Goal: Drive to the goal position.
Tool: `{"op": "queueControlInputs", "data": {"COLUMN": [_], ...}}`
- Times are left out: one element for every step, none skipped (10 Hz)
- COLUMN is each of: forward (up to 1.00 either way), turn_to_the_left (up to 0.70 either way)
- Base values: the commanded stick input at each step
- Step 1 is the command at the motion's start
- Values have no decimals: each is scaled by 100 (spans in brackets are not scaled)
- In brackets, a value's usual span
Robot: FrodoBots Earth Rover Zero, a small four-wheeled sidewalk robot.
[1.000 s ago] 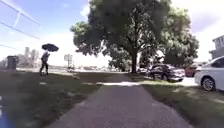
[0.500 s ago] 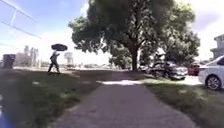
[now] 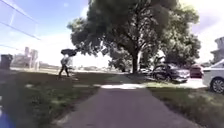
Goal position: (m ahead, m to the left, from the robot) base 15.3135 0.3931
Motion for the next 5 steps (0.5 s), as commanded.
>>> {"op": "queueControlInputs", "data": {"forward": [70,70,70,70,70], "turn_to_the_left": [0,0,0,0,0]}}
